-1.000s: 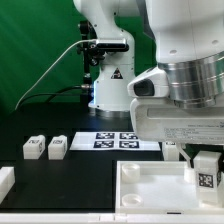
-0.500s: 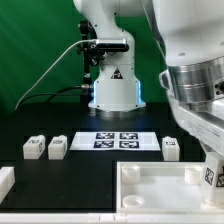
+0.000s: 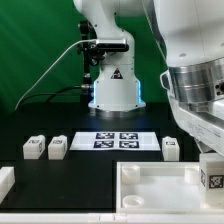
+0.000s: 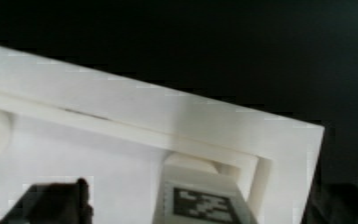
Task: Assemble one leg
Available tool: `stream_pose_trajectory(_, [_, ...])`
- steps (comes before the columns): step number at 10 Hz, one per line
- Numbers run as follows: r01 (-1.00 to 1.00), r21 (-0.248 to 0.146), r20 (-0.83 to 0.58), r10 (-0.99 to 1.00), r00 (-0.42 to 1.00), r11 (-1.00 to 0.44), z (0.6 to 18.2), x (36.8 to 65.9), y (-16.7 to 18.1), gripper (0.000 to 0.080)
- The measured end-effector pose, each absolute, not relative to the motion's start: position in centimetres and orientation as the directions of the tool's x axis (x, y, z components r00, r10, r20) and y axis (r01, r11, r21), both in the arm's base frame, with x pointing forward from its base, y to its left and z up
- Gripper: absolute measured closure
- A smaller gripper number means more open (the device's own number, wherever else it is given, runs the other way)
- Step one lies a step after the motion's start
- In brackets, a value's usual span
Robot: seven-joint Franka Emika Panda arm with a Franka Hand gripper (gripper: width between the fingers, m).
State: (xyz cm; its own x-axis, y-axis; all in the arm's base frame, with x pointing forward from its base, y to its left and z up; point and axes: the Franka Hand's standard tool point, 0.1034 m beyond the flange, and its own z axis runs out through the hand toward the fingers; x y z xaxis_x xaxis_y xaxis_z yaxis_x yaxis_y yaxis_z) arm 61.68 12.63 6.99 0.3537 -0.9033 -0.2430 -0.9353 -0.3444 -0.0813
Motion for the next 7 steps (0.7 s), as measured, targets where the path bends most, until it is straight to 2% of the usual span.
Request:
stream_pose_trajectory(2, [-0.751,-0.131,-0.175,-0.731,0.66,-0.647,7.13,61.66,11.59,0.0152])
stream_pose_trajectory(3, [-0.657,-0.139,-0.147,-0.641,0.754,-0.741,7.14,61.66,11.74,0.0152])
stream_pose_trajectory(6, [-0.377,-0.175,-0.093,-0.366,0.926,-0.91,7.02,61.66,11.37,0.015])
stream_pose_trajectory(7, [-0.176,-0.16,-0.044,-0.171,0.984,-0.971,7.14,61.83,11.32,0.015])
